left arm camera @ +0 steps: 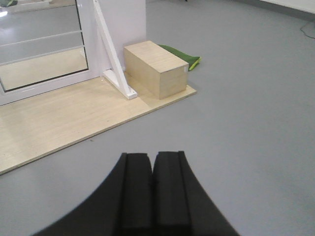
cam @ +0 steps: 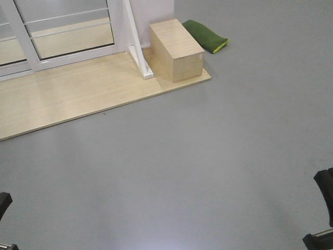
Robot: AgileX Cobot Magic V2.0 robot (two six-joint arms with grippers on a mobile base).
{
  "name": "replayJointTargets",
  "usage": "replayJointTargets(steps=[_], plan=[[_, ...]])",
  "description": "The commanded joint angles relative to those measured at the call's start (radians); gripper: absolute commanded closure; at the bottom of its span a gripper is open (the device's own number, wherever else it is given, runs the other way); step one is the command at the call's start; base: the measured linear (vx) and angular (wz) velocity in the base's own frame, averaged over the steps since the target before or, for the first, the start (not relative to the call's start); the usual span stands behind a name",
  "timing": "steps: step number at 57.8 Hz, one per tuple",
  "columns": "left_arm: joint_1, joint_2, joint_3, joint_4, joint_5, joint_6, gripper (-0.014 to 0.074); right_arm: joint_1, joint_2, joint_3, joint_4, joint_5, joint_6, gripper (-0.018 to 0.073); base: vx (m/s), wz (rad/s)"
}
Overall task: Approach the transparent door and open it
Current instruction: 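Drive up to the white-framed sliding glass door and stop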
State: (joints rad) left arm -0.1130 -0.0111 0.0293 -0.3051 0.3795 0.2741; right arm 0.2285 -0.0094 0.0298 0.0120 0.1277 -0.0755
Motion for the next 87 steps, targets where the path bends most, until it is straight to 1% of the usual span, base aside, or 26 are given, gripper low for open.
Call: replayJointTargets(steps=[1,20,55,87], plan=[[0.002,-0.013,0.015,-0.015,-0.071,-0.001,0.0603,0.001,-0.016,0.004,-0.002,-0.083,-0.010,0.0568,0.51,0.33],[0.002,-0.013,0.015,-0.015,-0.071,-0.001,0.0603,0.001,-0.016,0.004,-0.002,-0.083,-0.010,0.0568,0.53,0.26],[0.002,-0.013,0.015,-0.015,-0.071,-0.001,0.0603,0.001,-0.016,0.004,-0.002,-0.083,-0.010,0.0568,0.55,0.12],[0.002,-0.013,0.015,-0.015,-0.071,-0.001,0.0603,0.001,-0.016,0.004,-0.002,-0.083,-0.010,0.0568,0.49,0.29]])
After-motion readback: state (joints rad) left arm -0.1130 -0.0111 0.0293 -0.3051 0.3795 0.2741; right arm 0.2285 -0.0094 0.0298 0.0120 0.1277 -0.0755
